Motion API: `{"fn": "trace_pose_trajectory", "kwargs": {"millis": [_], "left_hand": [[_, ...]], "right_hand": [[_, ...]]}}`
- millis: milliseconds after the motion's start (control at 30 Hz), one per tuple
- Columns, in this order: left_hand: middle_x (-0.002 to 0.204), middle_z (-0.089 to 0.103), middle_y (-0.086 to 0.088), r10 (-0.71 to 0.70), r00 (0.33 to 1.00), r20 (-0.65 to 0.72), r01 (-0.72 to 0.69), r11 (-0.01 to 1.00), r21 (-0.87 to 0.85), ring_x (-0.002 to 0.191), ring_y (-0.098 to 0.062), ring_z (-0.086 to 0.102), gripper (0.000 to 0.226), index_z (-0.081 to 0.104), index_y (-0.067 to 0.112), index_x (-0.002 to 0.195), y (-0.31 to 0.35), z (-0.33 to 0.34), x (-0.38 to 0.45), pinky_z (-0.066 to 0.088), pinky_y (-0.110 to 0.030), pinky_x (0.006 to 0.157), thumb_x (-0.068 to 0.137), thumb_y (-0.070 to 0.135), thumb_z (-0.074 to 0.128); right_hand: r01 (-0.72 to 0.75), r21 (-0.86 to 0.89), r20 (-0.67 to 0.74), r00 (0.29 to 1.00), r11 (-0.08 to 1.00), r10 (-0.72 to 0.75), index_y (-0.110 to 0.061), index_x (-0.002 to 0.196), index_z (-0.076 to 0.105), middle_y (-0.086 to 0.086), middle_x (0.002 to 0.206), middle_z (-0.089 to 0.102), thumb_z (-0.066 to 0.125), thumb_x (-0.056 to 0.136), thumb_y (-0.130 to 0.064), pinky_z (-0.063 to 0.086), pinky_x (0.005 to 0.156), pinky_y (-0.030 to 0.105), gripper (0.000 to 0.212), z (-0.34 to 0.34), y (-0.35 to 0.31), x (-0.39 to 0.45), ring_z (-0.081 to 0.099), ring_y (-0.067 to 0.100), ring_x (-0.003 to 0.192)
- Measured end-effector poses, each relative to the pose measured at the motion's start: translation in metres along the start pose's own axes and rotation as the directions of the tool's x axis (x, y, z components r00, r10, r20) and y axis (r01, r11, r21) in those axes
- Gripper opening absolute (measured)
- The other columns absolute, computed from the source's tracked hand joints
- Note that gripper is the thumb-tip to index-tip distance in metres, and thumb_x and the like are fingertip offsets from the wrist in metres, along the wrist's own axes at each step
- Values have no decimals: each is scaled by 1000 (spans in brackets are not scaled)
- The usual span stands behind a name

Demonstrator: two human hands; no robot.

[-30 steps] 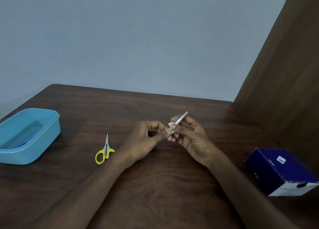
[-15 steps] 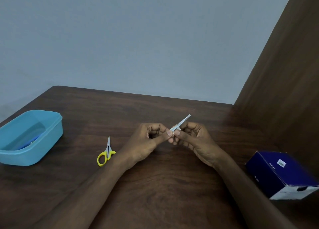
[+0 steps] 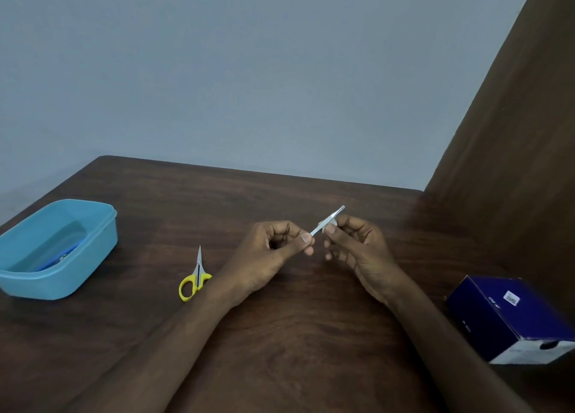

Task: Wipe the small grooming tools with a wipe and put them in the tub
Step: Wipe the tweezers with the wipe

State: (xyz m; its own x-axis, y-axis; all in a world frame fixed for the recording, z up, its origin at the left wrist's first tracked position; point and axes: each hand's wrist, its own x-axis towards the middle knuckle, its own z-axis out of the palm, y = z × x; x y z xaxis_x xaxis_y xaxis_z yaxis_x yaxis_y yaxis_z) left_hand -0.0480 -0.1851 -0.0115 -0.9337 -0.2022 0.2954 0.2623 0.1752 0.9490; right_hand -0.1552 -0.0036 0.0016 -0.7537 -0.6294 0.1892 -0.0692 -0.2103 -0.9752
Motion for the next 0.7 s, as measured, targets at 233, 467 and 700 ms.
{"fn": "trace_pose_trajectory", "kwargs": {"millis": [233, 467, 700], "left_hand": [[89, 82, -1, -17, 1000, -5, 17, 1000, 20, 84, -10, 67, 19, 81, 22, 87, 0, 1, 0, 46, -27, 81, 101, 31, 71], [90, 82, 0, -9, 1000, -22, 9, 1000, 28, 81, -3, 66, 21, 81, 17, 87, 1, 0, 0, 46, -19, 78, 101, 28, 70], [83, 80, 4, -12, 1000, -27, 13, 1000, 20, 66, 6, 59, 21, 80, 15, 88, 1, 1, 1, 42, -12, 69, 102, 24, 69]], "right_hand": [[48, 29, -124, 991, 998, -44, -16, 85, 78, 0, 80, 68, 77, 83, -20, 53, 62, 28, 5, -5, -7, 1, 60, 13, 71], [42, -4, -118, 992, 999, -42, -15, 86, 78, 0, 83, 71, 76, 88, -16, 51, 59, 28, 3, 0, -7, -1, 61, 12, 68], [26, -28, -123, 992, 999, -29, -20, 80, 78, 0, 84, 71, 80, 80, -23, 48, 55, 26, 4, 2, -5, -1, 61, 10, 64]]}}
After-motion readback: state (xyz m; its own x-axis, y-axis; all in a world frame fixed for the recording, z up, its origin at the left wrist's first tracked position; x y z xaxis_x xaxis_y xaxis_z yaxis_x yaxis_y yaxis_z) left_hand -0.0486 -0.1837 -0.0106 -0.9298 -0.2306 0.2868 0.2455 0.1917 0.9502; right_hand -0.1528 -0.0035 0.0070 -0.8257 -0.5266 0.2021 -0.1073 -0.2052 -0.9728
